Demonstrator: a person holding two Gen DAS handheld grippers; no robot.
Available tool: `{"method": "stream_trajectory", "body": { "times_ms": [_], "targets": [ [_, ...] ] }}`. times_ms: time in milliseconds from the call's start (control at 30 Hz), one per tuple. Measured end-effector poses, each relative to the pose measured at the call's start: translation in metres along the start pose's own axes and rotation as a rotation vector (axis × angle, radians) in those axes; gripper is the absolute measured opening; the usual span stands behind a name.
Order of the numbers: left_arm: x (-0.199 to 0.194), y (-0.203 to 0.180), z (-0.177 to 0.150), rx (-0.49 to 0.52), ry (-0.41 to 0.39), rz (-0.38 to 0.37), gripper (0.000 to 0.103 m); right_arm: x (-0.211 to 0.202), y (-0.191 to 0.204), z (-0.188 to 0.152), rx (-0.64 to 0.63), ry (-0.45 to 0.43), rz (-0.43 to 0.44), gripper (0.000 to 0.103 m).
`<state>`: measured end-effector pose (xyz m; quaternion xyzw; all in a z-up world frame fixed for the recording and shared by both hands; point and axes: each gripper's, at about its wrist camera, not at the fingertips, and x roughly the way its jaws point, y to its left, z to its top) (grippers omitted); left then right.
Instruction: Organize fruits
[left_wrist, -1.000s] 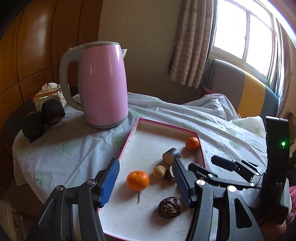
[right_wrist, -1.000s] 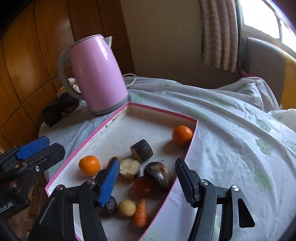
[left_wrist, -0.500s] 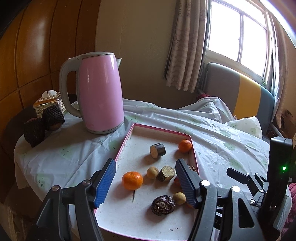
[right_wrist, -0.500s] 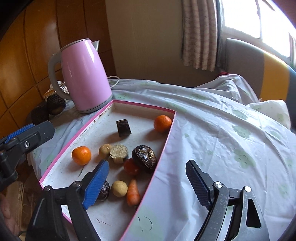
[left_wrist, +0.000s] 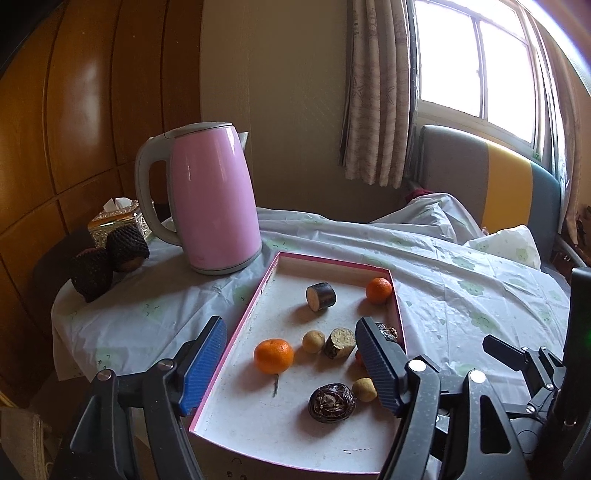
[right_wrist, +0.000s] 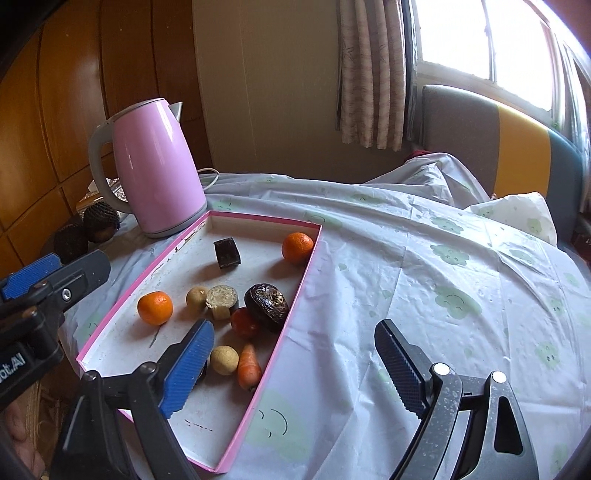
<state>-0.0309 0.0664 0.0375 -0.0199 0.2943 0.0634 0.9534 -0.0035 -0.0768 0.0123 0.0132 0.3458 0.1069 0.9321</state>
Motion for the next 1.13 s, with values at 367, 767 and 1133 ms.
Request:
{"method": "stream_trajectory", "body": {
  "times_ms": [367,767,1133],
  "targets": [
    [-0.0027,0.0017,-0.0006,-0.006,-0.003,0.006,0.073,-0.0038,0.0012,-0.0020,0.000,-0.009,0.006,0.089],
    [0.0027,0.0066,0.0001,-0.023,0.024,-0.009,0.073,-0.0005,0.0049,-0.0036,-0.014,0.001,0.005,0.090],
    [0.0048,0.0076,0.0001,-0.022,0.001,-0.005,0.069,0.0025,-0.0035,-0.0050,-0.006,0.006,-0.003,0.090]
  ]
}}
